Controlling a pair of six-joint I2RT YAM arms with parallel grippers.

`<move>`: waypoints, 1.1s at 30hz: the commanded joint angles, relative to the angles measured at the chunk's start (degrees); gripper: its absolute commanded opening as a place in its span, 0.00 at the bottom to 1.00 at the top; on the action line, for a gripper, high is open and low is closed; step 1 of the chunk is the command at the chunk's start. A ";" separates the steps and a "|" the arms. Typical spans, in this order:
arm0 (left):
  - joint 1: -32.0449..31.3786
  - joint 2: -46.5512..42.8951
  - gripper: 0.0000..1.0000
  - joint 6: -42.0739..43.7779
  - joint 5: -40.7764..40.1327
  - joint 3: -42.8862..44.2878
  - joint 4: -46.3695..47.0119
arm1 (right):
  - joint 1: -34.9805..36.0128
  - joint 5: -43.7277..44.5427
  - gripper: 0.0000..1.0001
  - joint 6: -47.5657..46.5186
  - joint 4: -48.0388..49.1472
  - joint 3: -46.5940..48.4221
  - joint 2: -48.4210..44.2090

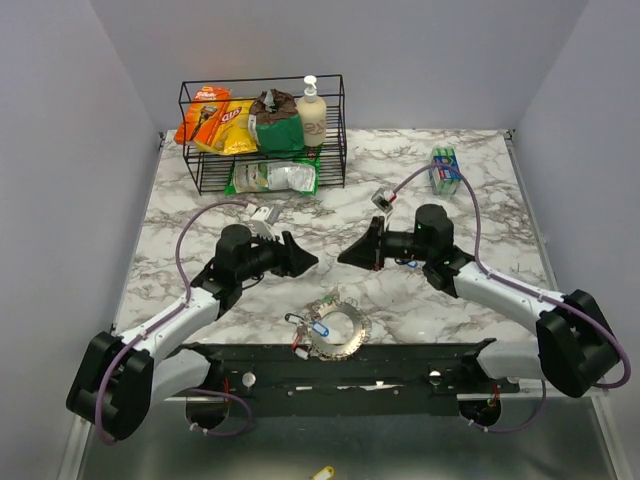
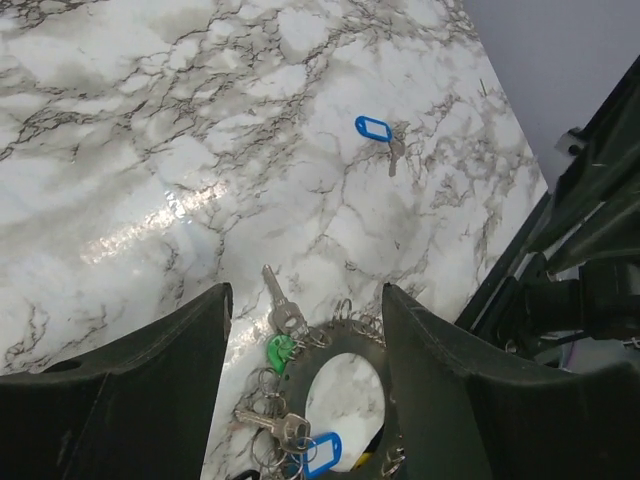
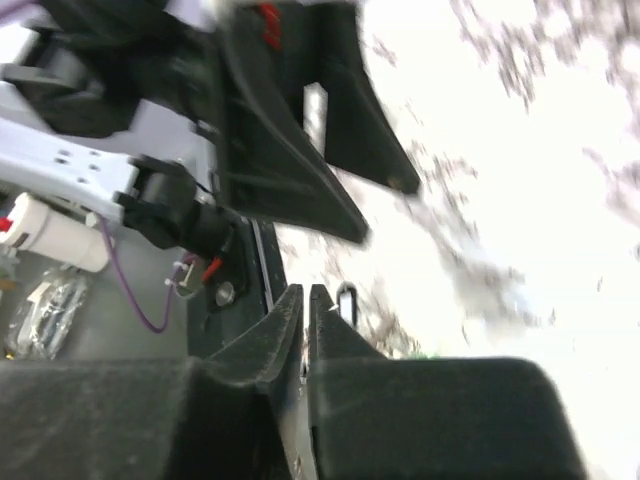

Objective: Put the keys on the keyring

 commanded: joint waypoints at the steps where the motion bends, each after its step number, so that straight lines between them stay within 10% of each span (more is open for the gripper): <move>1: 0.22 -5.57 0.71 -2.02 -5.71 -2.32 4.20 | -0.03 7.89 0.27 -2.36 -3.09 -6.85 -2.62; 17: 0.22 -29.76 0.76 -1.14 -8.36 -8.13 -10.05 | 0.14 23.10 0.87 -4.29 -20.12 -18.19 -31.71; 26: 0.31 -26.26 0.78 3.52 -6.86 -2.77 -19.11 | 0.23 25.04 0.94 -6.56 -30.32 -15.65 -31.75; 33: 0.22 -12.56 0.78 3.61 -6.68 -2.07 -6.74 | 0.23 26.35 0.94 -9.21 -29.19 -12.49 -19.09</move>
